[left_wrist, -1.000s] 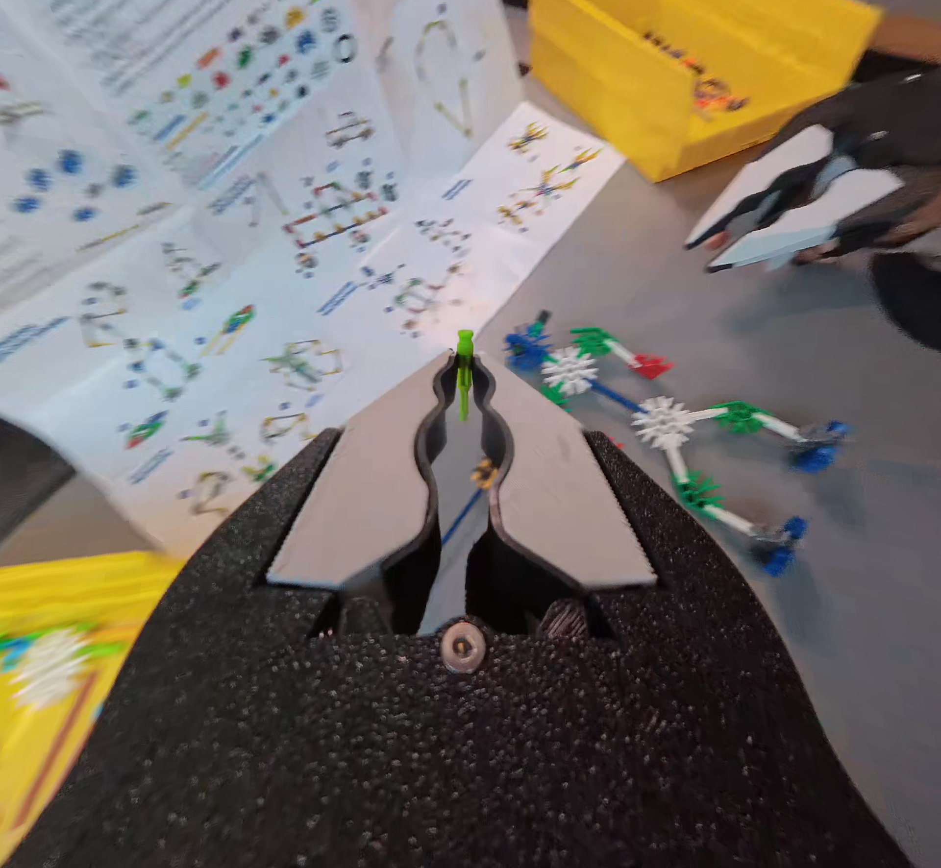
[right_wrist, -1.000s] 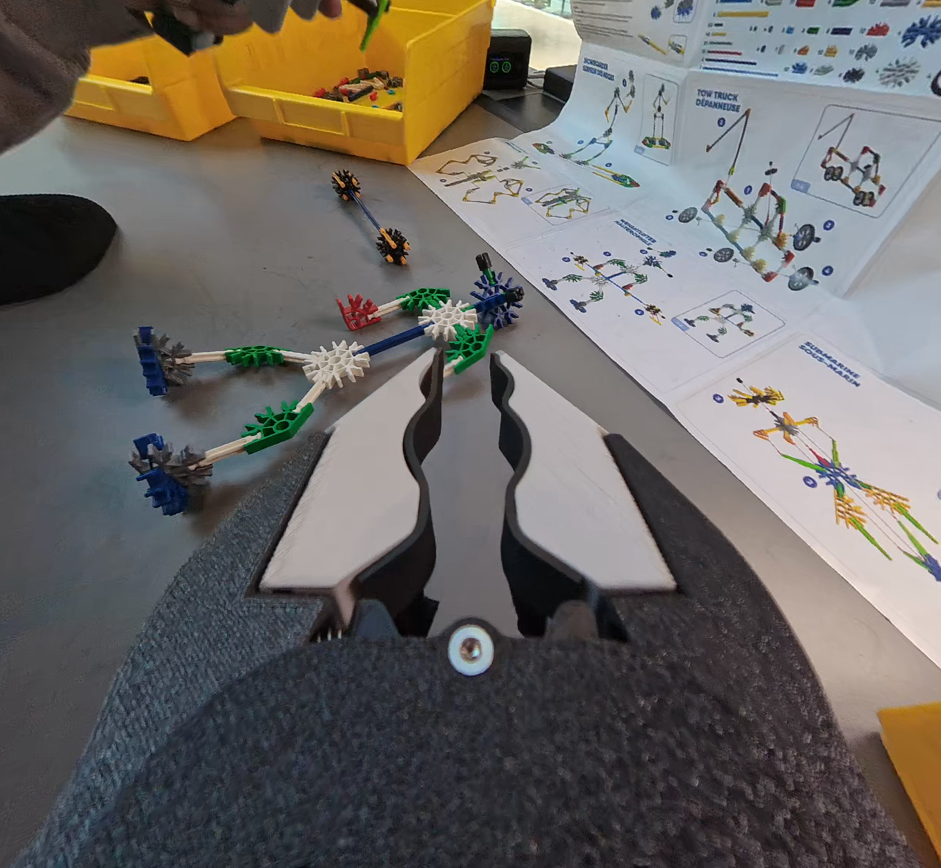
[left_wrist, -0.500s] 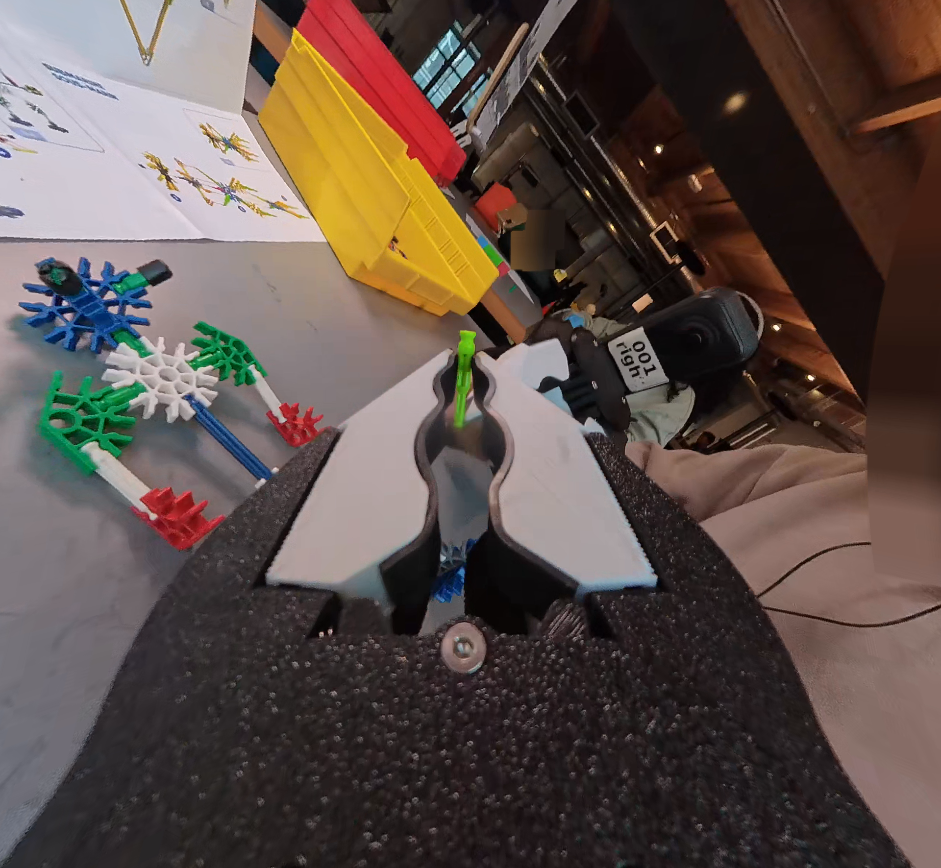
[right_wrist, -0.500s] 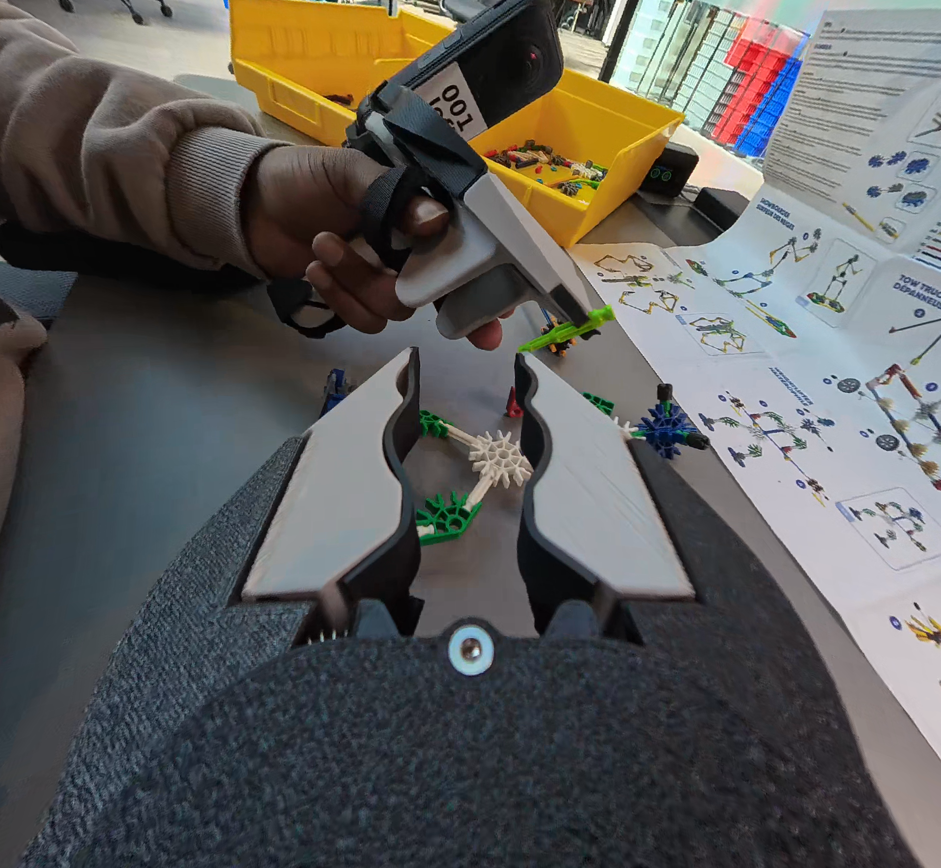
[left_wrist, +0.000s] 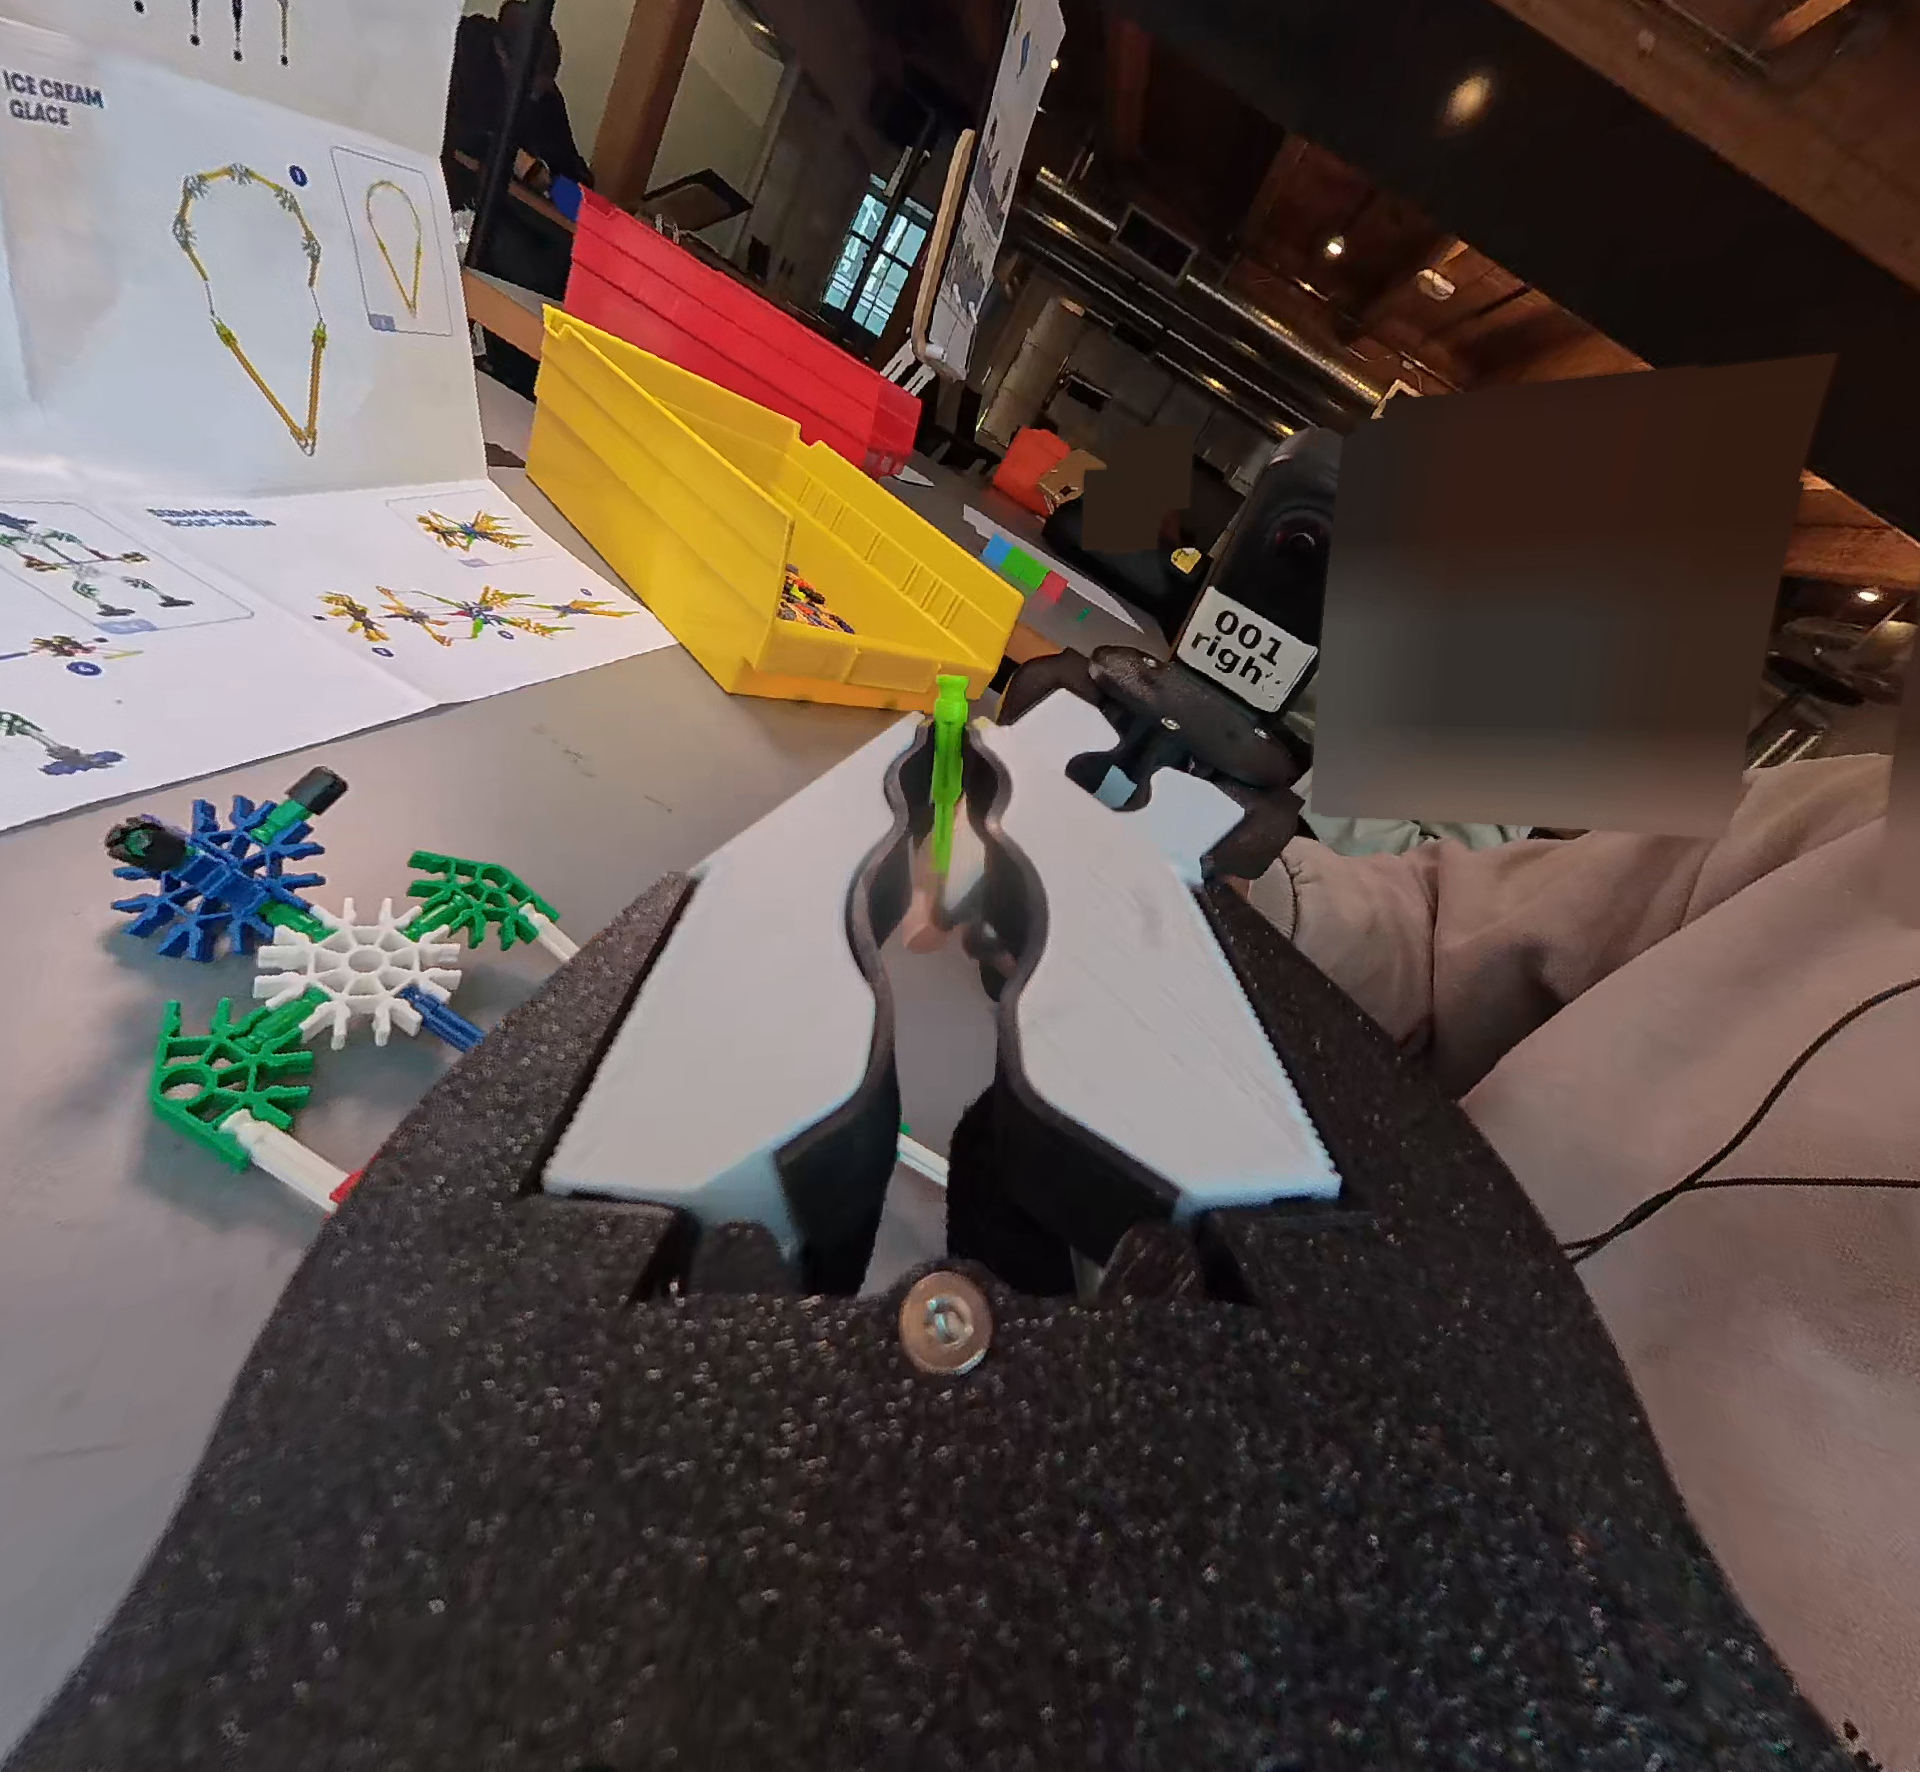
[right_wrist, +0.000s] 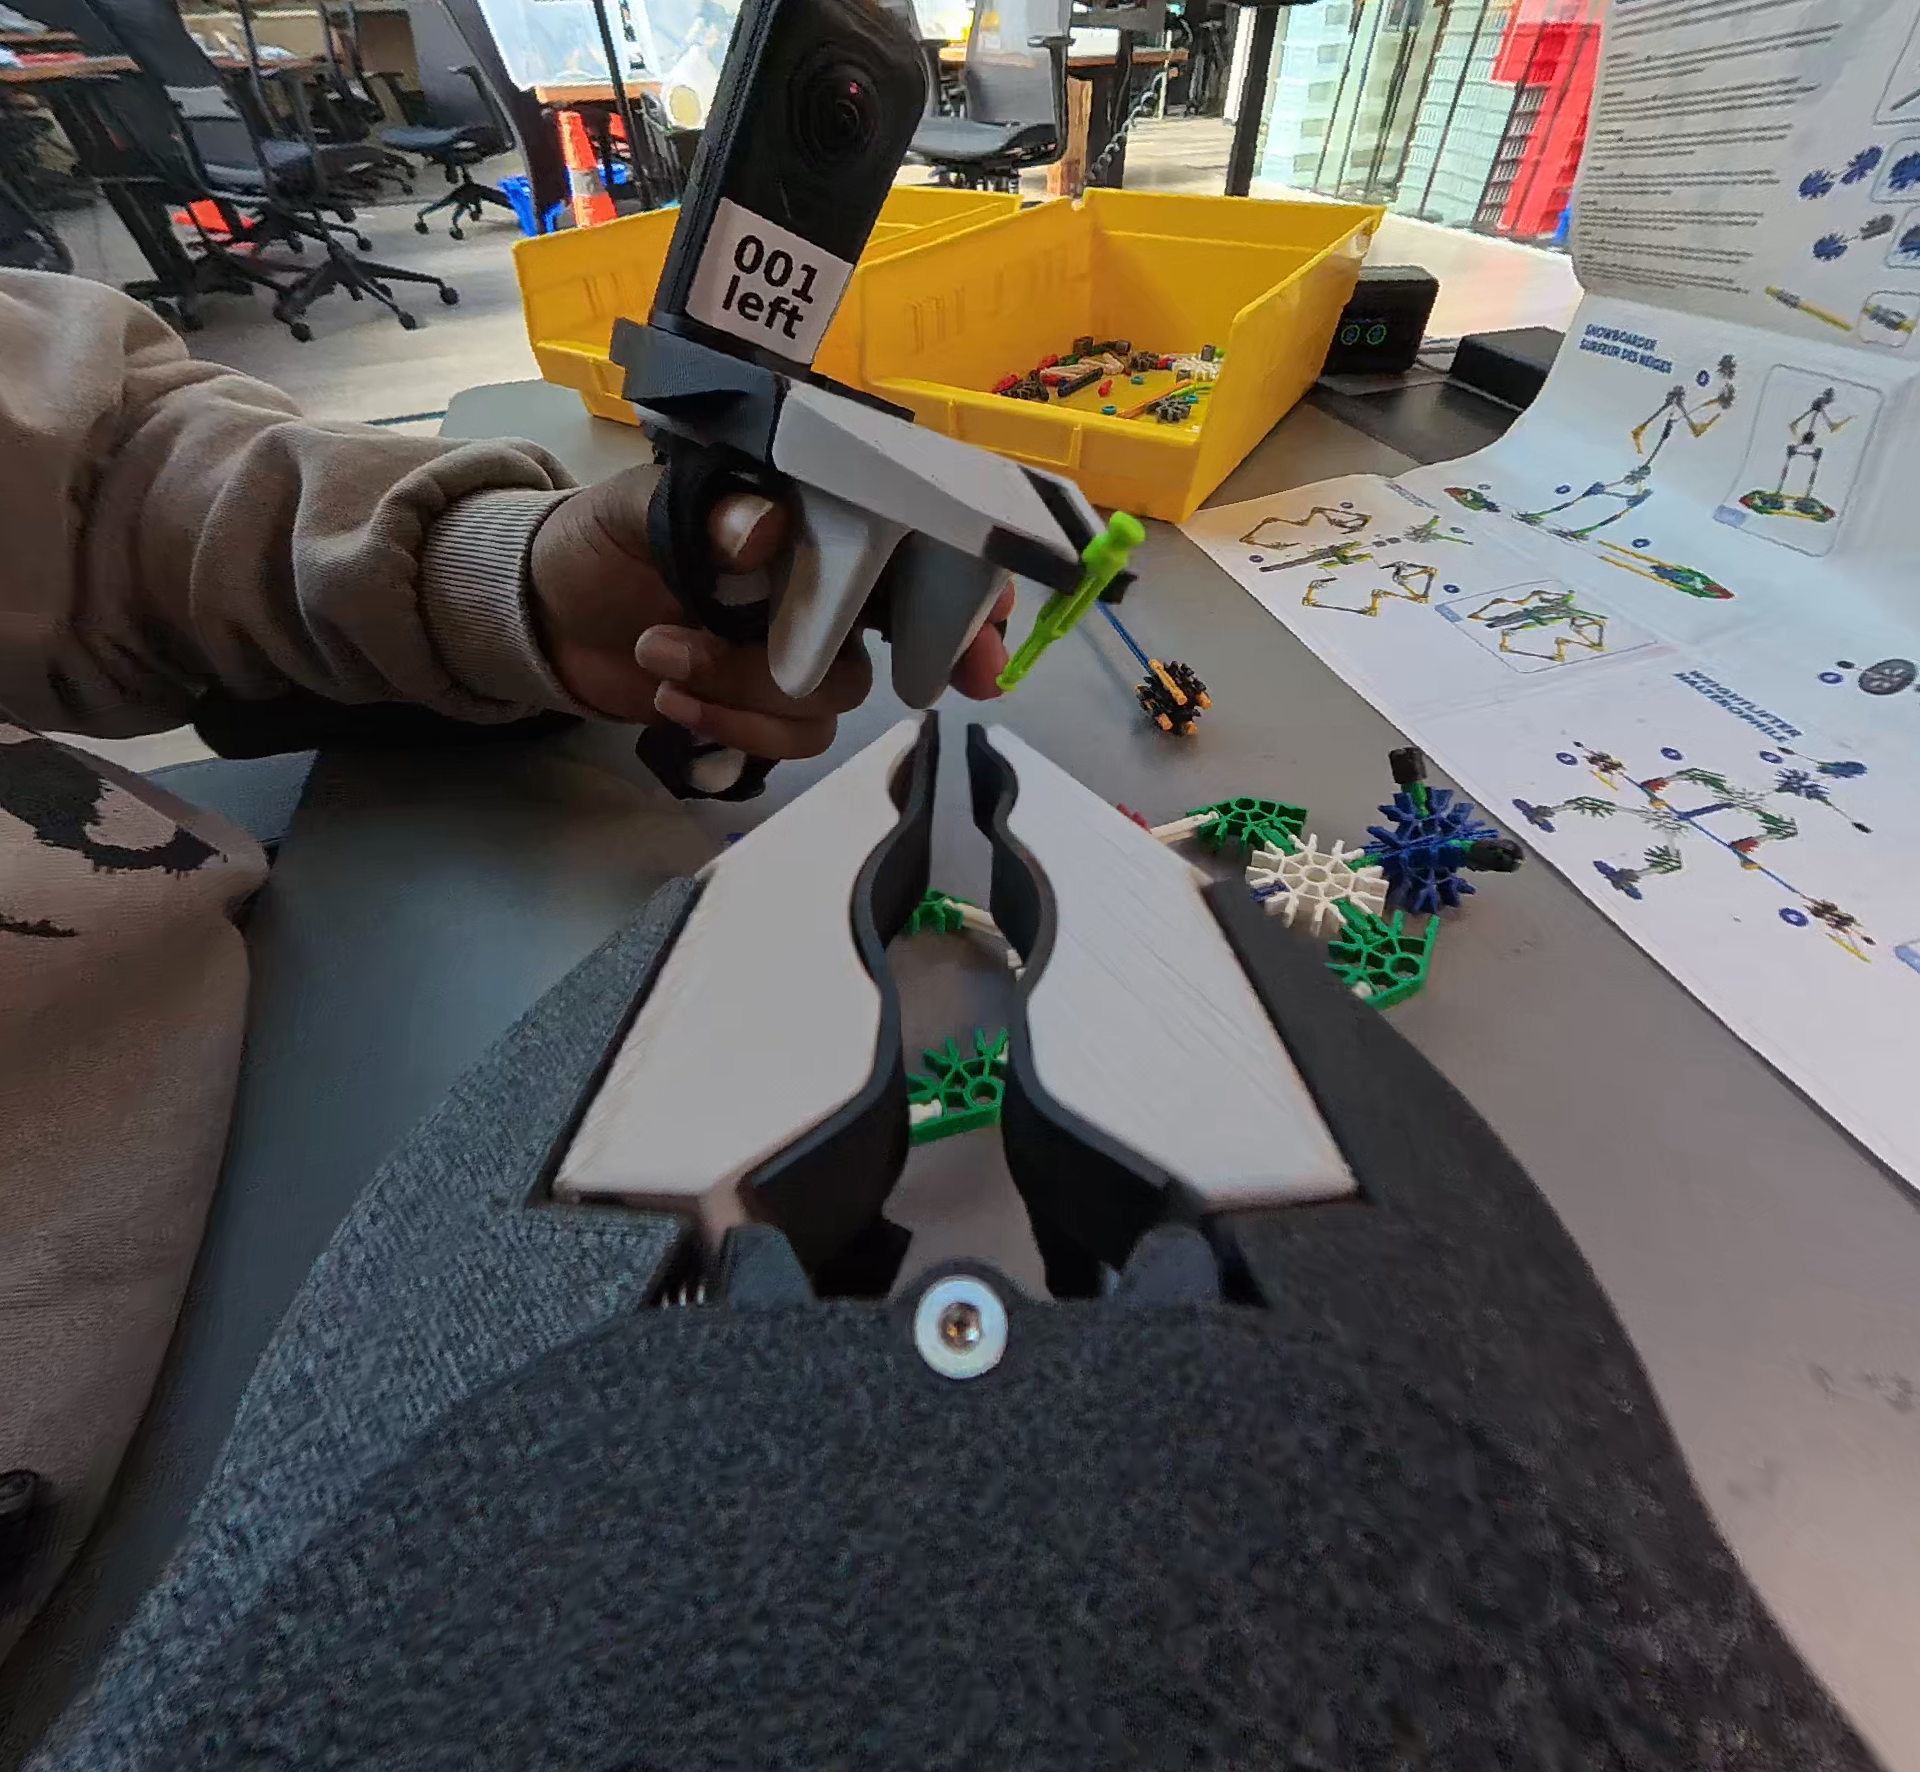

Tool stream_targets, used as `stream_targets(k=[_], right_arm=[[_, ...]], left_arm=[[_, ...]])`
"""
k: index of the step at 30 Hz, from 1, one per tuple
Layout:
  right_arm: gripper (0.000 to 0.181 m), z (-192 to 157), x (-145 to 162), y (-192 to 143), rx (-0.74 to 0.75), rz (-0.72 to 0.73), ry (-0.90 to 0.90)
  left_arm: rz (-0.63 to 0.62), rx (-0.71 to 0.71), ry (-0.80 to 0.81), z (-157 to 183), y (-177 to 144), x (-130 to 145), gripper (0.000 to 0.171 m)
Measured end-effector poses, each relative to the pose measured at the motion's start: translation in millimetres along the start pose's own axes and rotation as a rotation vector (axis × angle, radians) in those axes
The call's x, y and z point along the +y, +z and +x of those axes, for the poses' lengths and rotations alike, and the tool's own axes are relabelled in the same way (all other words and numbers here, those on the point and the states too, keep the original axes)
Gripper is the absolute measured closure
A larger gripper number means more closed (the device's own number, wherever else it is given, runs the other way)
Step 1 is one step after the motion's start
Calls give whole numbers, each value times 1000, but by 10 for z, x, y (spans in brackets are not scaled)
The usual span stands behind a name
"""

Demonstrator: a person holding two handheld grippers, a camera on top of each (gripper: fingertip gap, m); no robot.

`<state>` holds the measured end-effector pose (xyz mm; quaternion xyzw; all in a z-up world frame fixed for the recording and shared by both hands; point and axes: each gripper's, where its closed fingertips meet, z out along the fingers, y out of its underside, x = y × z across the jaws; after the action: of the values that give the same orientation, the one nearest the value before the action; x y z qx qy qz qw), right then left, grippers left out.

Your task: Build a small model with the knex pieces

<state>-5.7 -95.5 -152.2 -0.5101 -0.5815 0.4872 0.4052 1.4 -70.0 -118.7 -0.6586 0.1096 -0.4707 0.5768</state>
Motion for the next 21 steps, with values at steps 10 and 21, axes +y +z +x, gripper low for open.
stream_targets(k=[10, 21], right_arm=[[181, -72, -63, -38, -51, 24, 24], [154, 8, 30, -36, -32, -20, 59]], left_arm=[[-1, 41, 84, 143, 78, 50, 166], [8, 21, 9, 19, 61, 64, 167]])
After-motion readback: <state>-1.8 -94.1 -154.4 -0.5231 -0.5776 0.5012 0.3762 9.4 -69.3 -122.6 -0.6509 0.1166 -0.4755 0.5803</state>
